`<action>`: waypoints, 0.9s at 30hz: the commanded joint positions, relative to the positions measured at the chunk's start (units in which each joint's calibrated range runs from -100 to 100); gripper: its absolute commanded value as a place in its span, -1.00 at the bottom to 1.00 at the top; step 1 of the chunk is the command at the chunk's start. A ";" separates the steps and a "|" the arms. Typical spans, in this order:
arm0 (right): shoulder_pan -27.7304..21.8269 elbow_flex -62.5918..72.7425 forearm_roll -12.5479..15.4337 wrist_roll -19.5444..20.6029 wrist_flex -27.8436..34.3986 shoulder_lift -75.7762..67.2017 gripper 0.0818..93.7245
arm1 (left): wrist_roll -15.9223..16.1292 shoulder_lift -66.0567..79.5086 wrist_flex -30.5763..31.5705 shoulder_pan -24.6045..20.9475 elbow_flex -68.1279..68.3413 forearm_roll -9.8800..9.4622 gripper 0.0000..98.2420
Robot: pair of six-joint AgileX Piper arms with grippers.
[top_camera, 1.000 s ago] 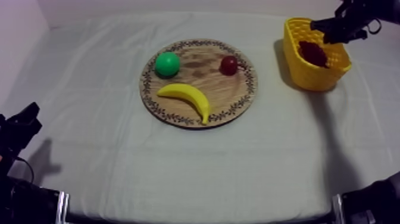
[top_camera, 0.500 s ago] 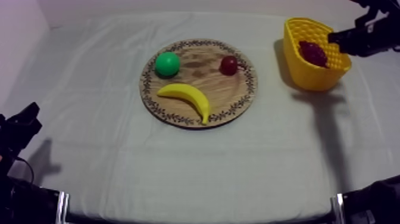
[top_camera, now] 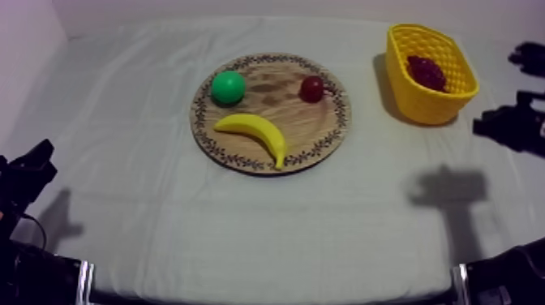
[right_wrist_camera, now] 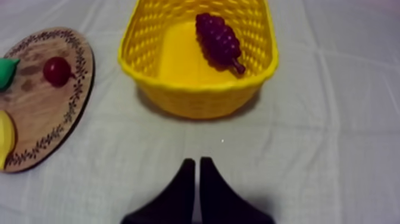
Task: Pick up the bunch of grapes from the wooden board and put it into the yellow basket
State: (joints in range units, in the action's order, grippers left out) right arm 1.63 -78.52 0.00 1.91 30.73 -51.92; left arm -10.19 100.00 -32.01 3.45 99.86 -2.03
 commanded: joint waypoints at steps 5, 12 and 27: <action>0.36 -10.73 0.22 -2.42 1.99 -20.99 -0.99 | 0.01 0.00 0.00 -0.01 0.02 0.01 -1.00; 0.63 -15.67 0.19 -3.91 4.71 -31.96 -0.99 | 0.01 0.00 0.00 -0.01 0.02 0.01 -1.00; 0.08 -19.69 1.07 -4.73 12.64 -43.70 -0.99 | 0.00 0.00 0.00 -0.01 0.02 0.01 -1.00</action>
State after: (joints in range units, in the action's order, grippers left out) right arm 1.73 -98.16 1.07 -2.94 43.64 -95.61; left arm -10.19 100.00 -32.01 3.45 99.86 -2.03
